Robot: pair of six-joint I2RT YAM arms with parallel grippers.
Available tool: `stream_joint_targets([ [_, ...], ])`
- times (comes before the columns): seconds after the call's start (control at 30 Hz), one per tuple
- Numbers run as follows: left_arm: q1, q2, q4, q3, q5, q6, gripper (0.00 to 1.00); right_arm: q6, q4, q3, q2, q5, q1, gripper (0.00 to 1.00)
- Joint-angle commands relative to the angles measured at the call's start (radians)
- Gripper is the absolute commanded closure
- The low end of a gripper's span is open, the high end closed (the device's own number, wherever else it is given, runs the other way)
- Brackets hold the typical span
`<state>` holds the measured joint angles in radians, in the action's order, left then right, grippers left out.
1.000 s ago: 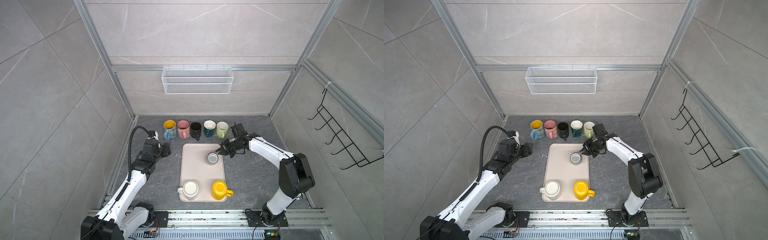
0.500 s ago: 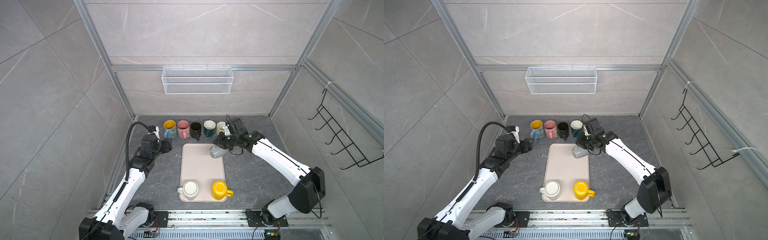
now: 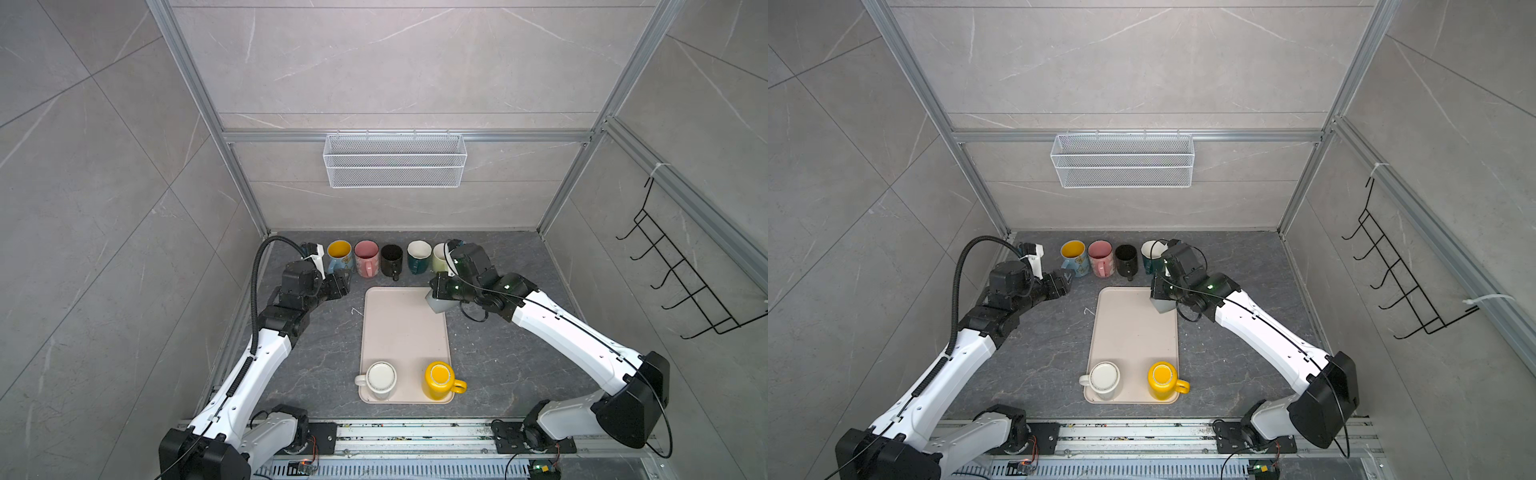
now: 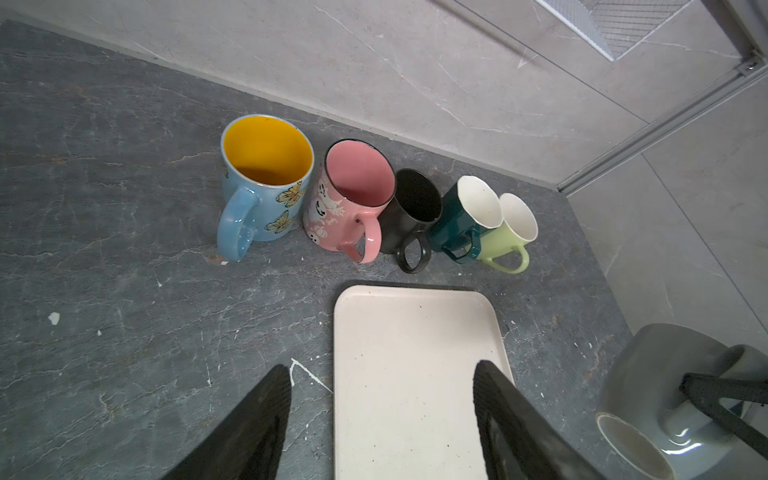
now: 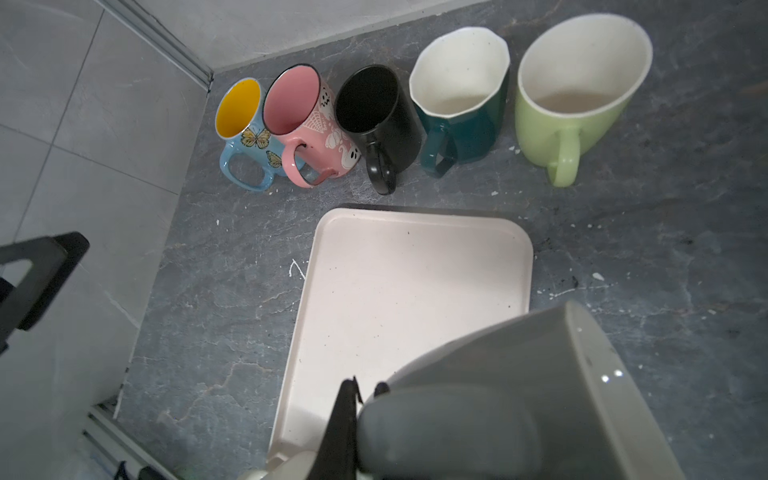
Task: Turn the mug right side up
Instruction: 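Lift the grey mug and rotate it upright while the left gripper reaches toward it, then grasp the grey mug's handle with the left gripper beside the right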
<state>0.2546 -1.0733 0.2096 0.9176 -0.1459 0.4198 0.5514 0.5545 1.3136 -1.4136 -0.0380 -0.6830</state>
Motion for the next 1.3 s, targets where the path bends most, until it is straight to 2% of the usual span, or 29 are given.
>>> stream_joint_targets([
  [0.0,-0.003,-0.009,-0.039,0.073,-0.076,0.004,0.28,-0.171,-0.063,0.003,0.056,-0.108,-0.062,1.00],
  [0.1,-0.003,-0.026,-0.030,0.111,-0.119,-0.010,0.28,-0.318,-0.075,0.006,0.058,-0.209,-0.157,1.00],
  [0.3,-0.003,-0.059,0.009,0.204,-0.213,-0.069,0.28,-0.620,-0.140,-0.024,0.034,-0.528,-0.380,1.00],
  [0.5,-0.003,-0.079,0.082,0.310,-0.317,-0.161,0.28,-0.884,-0.300,-0.106,-0.022,-0.830,-0.513,1.00],
  [0.6,-0.003,-0.084,0.120,0.346,-0.368,-0.205,0.28,-1.022,-0.434,-0.160,-0.043,-0.935,-0.553,1.00],
  [0.8,-0.002,-0.092,0.192,0.375,-0.501,-0.288,0.29,-1.208,-0.640,-0.243,-0.053,-1.019,-0.583,1.00],
  [0.97,0.001,-0.126,0.332,0.419,-0.640,-0.391,0.33,-1.363,-0.815,-0.303,-0.056,-1.048,-0.595,1.00],
  [1.03,0.011,-0.142,0.385,0.438,-0.646,-0.426,0.33,-1.418,-0.879,-0.323,-0.063,-1.051,-0.600,1.00],
  [1.27,0.060,-0.145,0.404,0.434,-0.653,-0.488,0.33,-1.488,-1.005,-0.366,-0.059,-1.028,-0.605,1.00],
])
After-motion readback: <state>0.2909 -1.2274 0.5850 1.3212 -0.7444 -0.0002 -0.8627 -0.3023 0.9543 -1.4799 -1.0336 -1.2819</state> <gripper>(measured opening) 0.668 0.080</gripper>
